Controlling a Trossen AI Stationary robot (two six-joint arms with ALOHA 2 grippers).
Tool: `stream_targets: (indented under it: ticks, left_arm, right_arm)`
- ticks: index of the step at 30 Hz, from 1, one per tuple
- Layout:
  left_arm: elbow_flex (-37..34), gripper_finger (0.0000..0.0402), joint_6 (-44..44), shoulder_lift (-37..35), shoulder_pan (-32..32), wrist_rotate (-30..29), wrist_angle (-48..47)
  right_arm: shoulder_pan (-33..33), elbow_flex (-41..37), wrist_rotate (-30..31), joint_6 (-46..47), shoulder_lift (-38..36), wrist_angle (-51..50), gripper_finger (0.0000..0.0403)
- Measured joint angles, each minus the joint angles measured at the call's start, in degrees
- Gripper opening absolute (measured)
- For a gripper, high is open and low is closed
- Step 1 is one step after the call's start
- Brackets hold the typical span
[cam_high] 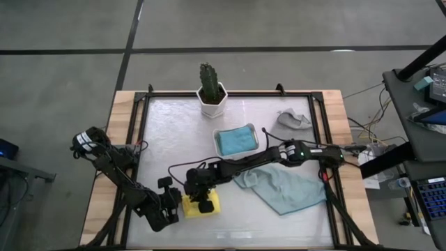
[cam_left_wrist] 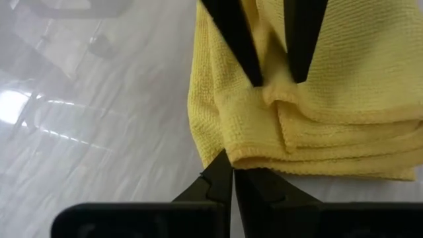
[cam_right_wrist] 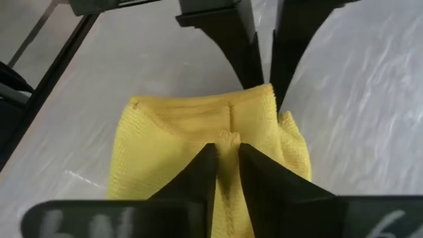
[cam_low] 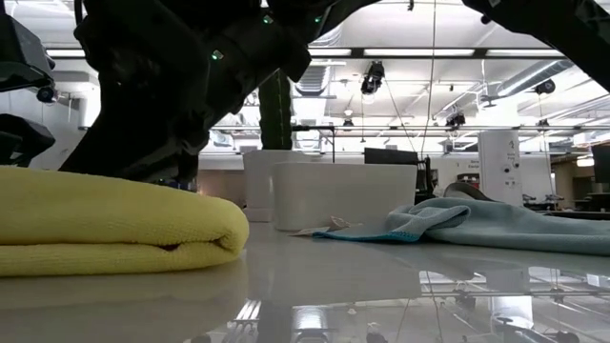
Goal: Fold microfiber towels
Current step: Fold the yellow towel
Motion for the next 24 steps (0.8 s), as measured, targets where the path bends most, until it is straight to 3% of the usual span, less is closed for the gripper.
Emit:
stream_targets:
  ticks: [6,17,24]
  left_arm:
    - [-0.1,0.0000,0.0,0.0,0.0,0.0,0.0]
    - [-0.3,0.0000,0.0,0.0,0.0,-0.1,0.0]
    - [-0.3,0.0000,0.0,0.0,0.0,-0.1,0.1]
  right_arm:
    - [0.6,-0.1,0.4,-0.8,0.0,-0.2,0.0013]
    - [0.5,2.6,0.8,-2.5,-0.2,1.9,0.0009]
    - [0.5,2.5,5.0,-3.8,0.3,5.8,0.0009]
